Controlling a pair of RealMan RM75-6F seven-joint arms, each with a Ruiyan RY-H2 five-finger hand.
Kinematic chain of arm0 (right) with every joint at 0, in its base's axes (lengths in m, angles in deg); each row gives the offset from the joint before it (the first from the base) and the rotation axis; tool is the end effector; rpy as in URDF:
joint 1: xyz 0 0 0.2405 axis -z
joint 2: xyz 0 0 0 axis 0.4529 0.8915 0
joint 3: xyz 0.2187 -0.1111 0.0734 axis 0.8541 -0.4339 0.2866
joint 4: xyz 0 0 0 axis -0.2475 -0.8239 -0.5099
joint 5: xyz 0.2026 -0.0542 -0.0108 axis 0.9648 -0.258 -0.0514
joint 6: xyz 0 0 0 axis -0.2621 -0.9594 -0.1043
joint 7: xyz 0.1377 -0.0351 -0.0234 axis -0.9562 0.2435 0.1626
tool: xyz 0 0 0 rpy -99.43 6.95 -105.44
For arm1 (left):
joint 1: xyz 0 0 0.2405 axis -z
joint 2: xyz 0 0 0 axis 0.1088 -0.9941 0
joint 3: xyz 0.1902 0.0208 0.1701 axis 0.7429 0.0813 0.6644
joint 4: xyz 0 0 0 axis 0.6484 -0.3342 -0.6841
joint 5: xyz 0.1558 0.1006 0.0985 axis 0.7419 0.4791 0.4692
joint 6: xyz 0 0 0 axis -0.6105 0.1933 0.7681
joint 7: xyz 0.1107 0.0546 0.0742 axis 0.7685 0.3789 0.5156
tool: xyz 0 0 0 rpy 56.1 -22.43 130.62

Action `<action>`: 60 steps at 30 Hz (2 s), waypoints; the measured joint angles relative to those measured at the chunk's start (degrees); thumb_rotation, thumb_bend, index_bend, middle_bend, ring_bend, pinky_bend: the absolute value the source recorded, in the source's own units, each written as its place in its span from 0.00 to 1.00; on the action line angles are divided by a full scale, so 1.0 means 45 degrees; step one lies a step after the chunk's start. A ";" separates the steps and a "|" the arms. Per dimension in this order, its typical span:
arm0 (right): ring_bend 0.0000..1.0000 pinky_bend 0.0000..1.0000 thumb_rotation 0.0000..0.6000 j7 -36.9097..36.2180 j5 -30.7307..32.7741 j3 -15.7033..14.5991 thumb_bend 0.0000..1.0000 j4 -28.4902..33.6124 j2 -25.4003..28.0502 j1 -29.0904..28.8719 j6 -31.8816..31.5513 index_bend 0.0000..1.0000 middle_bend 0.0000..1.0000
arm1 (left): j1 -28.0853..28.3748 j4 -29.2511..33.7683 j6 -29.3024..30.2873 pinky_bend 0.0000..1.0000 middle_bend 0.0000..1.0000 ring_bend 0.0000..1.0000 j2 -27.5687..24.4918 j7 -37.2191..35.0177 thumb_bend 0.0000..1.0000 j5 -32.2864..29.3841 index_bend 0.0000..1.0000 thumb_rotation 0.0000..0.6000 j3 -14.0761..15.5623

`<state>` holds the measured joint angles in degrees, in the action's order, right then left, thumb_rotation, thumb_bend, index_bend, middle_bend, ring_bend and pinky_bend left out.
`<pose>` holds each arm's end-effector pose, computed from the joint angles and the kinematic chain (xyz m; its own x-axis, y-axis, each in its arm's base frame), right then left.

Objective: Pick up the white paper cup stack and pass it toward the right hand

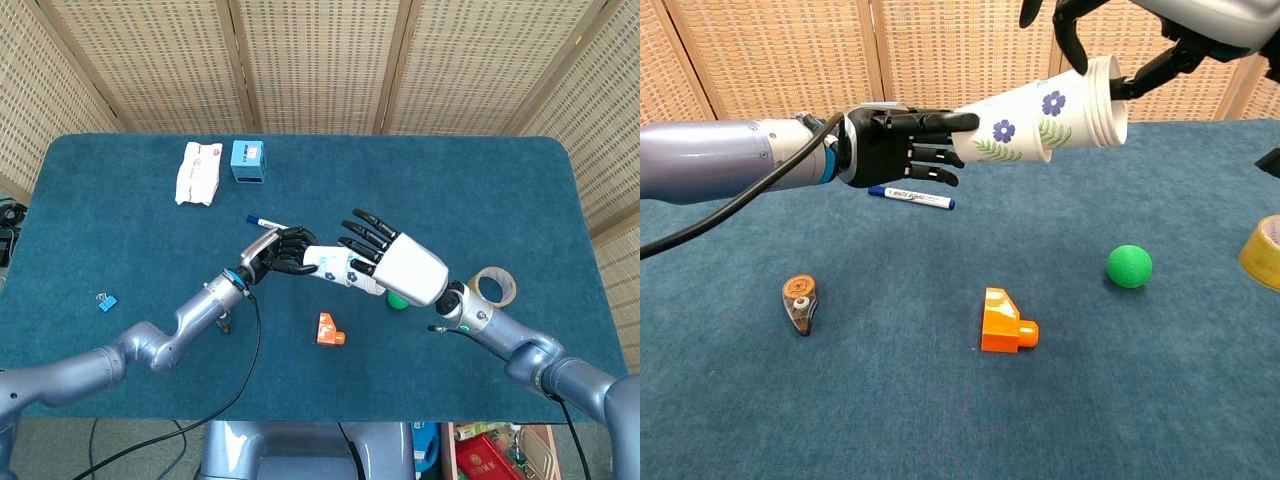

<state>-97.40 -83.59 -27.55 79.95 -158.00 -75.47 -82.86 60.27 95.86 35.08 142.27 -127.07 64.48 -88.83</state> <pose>-0.1171 -0.3629 0.0817 0.3242 0.3906 0.8616 -0.3395 -0.8021 0.4914 -0.0707 0.4043 -0.0464 -0.7051 0.6187 0.3465 0.6092 0.2785 0.7425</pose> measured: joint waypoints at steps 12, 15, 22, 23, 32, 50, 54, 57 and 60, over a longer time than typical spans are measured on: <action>0.21 0.20 1.00 0.0128 -0.0014 -0.0438 0.78 -0.0725 0.0848 0.0460 -0.0143 0.73 0.40 | -0.0566 -0.0827 0.0347 0.51 0.54 0.53 -0.1514 0.0069 0.13 0.0665 0.52 1.00 0.0304; 0.21 0.20 1.00 0.0381 -0.0083 -0.0701 0.78 -0.0784 0.1148 0.0499 0.0292 0.73 0.40 | -0.0691 -0.1183 0.0580 0.51 0.54 0.53 -0.2206 0.0646 0.13 0.1203 0.52 1.00 0.0644; 0.21 0.20 1.00 0.1694 -0.0369 -0.1393 0.78 -0.0450 0.2057 0.0401 0.1928 0.73 0.40 | -0.0874 -0.2208 0.1116 0.51 0.54 0.53 -0.3087 0.3621 0.14 0.2065 0.52 1.00 0.1606; 0.21 0.20 1.00 0.1954 -0.0400 -0.1485 0.78 -0.0386 0.2136 0.0372 0.2217 0.73 0.40 | -0.0916 -0.2336 0.1202 0.51 0.54 0.53 -0.3167 0.4159 0.14 0.2112 0.52 1.00 0.1721; 0.21 0.20 1.00 0.3083 -0.0329 -0.1911 0.78 -0.0671 0.1659 0.0169 0.4035 0.73 0.40 | -0.1553 -0.3397 0.1980 0.51 0.54 0.53 -0.3401 0.9340 0.14 0.1889 0.52 1.00 0.2691; 0.00 0.02 1.00 0.3447 0.1533 -0.0970 0.00 0.0606 0.1280 0.0853 0.3934 0.00 0.00 | -0.2606 -0.1523 0.2431 0.00 0.00 0.00 -0.4201 1.1560 0.13 0.0312 0.00 1.00 0.3016; 0.00 0.00 1.00 0.3458 0.2240 -0.0601 0.00 0.2366 0.1728 0.1646 0.3031 0.00 0.00 | -0.3404 0.0017 0.3513 0.00 0.00 0.00 -0.5124 1.1651 0.13 -0.0115 0.00 1.00 0.2903; 0.00 0.00 1.00 0.3352 0.2757 -0.0445 0.00 0.3537 0.2029 0.2609 0.1986 0.00 0.00 | -0.4147 0.1050 0.4631 0.00 0.00 0.00 -0.5634 1.1893 0.13 -0.0422 0.00 1.00 0.2873; 0.00 0.00 1.00 0.3106 0.3296 -0.0472 0.00 0.4233 0.2209 0.3855 0.0814 0.00 0.00 | -0.4990 0.2028 0.5922 0.00 0.00 0.00 -0.5965 1.2518 0.12 -0.0744 0.00 1.00 0.2939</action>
<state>-83.43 -68.76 -29.68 99.00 -148.06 -58.13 -79.19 37.82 104.98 61.73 115.43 -70.73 61.14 -75.60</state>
